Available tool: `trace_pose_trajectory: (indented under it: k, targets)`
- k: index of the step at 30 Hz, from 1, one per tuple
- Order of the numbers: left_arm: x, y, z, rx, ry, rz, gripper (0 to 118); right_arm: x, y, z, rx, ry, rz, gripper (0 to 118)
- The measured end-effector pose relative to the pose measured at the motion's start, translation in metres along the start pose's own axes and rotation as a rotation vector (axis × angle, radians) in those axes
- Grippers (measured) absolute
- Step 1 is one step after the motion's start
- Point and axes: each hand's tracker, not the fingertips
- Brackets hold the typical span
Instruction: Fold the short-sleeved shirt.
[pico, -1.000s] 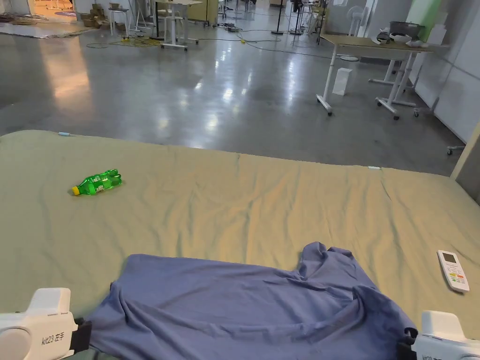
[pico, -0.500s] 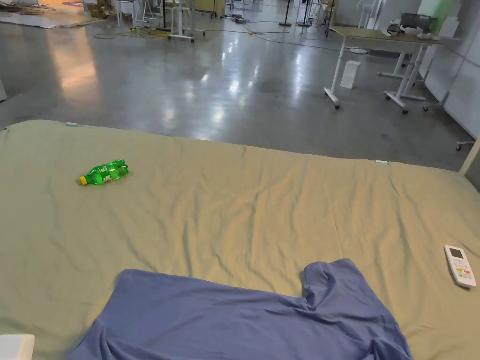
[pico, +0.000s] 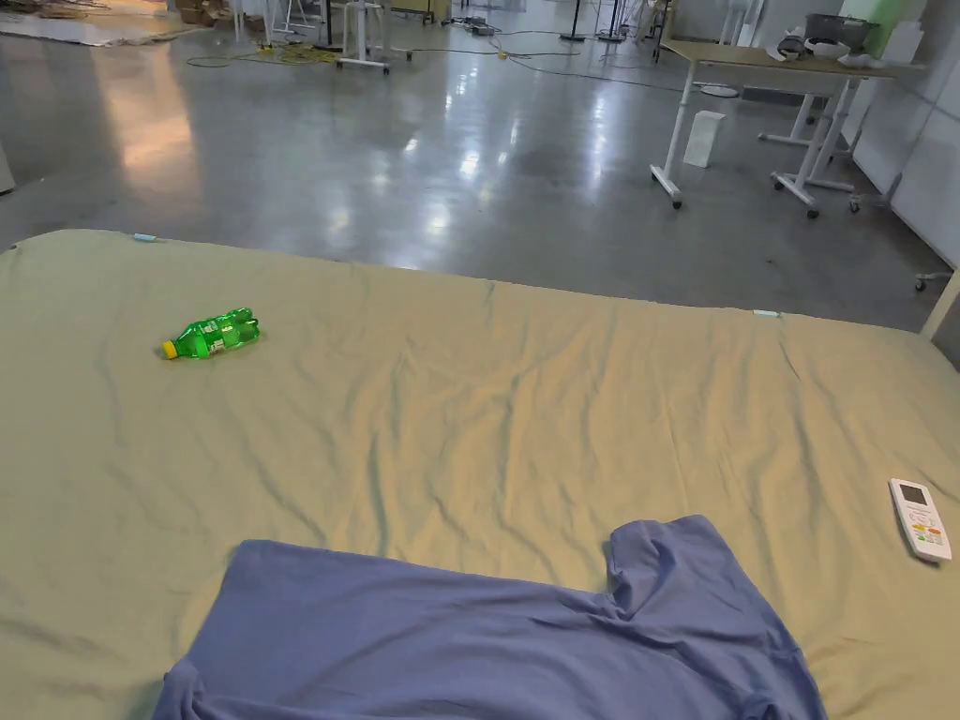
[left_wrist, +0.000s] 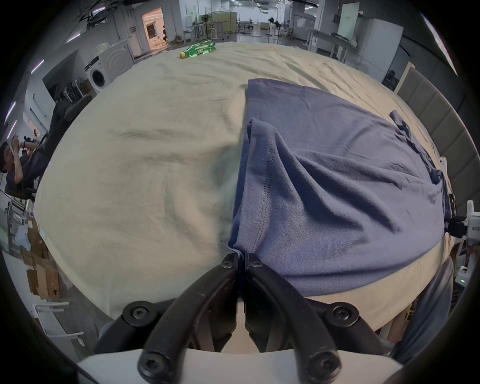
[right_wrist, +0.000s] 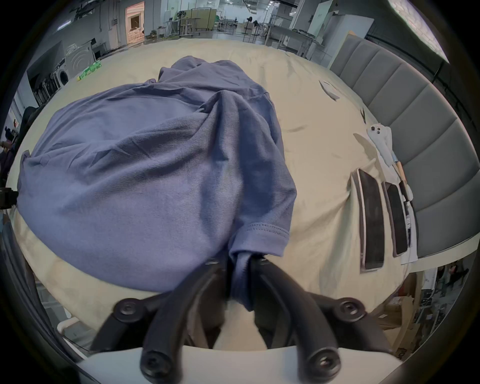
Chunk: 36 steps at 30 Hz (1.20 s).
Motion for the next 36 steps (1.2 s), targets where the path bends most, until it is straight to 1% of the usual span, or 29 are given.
trace_pose_trajectory:
  k: [2,3,4,5,6,7,8,11,14,17,19,21,22,24,25,26,27,28,29,30,31,32,34,36]
  targets:
    - [-0.001,0.002,0.004,0.001,-0.003,0.002,7,0.000,0.003,0.008,0.010,-0.067,0.011,51]
    - [0.000,0.004,0.007,0.005,-0.003,0.006,13,0.000,0.006,0.013,0.023,-0.068,0.006,61]
    - [0.003,0.007,0.010,0.019,0.008,0.001,23,0.002,0.010,0.020,0.056,-0.076,-0.014,70]
    - [0.005,0.011,0.014,0.046,0.017,-0.011,39,0.002,0.015,0.026,0.095,-0.079,-0.033,76]
    - [0.008,0.014,0.020,0.087,0.020,-0.023,51,0.000,0.020,0.032,0.135,-0.079,-0.036,77]
    - [0.013,0.019,0.025,0.131,0.020,-0.028,58,-0.003,0.026,0.038,0.199,-0.072,-0.033,77]
    - [0.017,0.024,0.029,0.179,0.015,-0.030,60,-0.006,0.032,0.046,0.260,-0.070,-0.036,77]
    - [0.033,0.041,0.043,0.331,0.003,-0.037,60,-0.021,0.049,0.062,0.425,-0.057,-0.050,85]
    - [0.050,0.057,0.059,0.476,-0.019,-0.045,60,-0.038,0.066,0.086,0.598,-0.015,-0.091,85]
    - [0.066,0.070,0.077,0.624,-0.038,-0.024,60,-0.053,0.078,0.093,0.774,0.000,-0.092,84]
    - [0.072,0.076,0.085,0.708,-0.038,-0.007,60,-0.062,0.084,0.103,0.852,0.009,-0.098,84]
    - [0.078,0.080,0.094,0.778,-0.027,0.001,60,-0.070,0.091,0.112,0.907,0.022,-0.105,81]
    - [0.081,0.081,0.098,0.805,-0.024,-0.002,59,-0.073,0.093,0.116,0.937,0.024,-0.109,77]
    - [0.085,0.082,0.105,0.845,-0.010,-0.011,55,-0.077,0.098,0.120,0.976,0.010,-0.110,54]
    - [0.086,0.082,0.109,0.864,-0.002,-0.020,46,-0.078,0.100,0.122,0.991,-0.002,-0.121,41]
    - [0.087,0.083,0.109,0.878,0.010,-0.028,26,-0.079,0.101,0.124,1.011,-0.005,-0.125,21]
    - [0.087,0.083,0.111,0.884,0.022,-0.034,13,-0.079,0.102,0.124,1.010,-0.005,-0.139,13]
    - [0.088,0.083,0.112,0.888,0.037,-0.036,12,-0.079,0.104,0.126,1.018,-0.009,-0.145,12]
    - [0.087,0.082,0.113,0.892,0.028,-0.029,6,-0.077,0.106,0.126,1.024,0.001,-0.149,7]
    - [0.085,0.082,0.114,0.895,0.014,-0.020,5,-0.076,0.106,0.124,1.013,0.027,-0.179,1]
    - [0.083,0.082,0.116,0.890,-0.002,-0.011,4,-0.077,0.106,0.126,1.023,0.003,-0.172,1]
    - [0.082,0.082,0.116,0.887,-0.001,-0.006,0,-0.078,0.108,0.130,1.057,-0.033,-0.143,0]
    - [0.080,0.082,0.115,0.882,0.008,-0.002,0,-0.076,0.109,0.127,1.048,-0.017,-0.160,0]
    - [0.076,0.085,0.111,0.869,0.011,-0.001,0,-0.077,0.114,0.127,1.038,-0.017,-0.152,0]
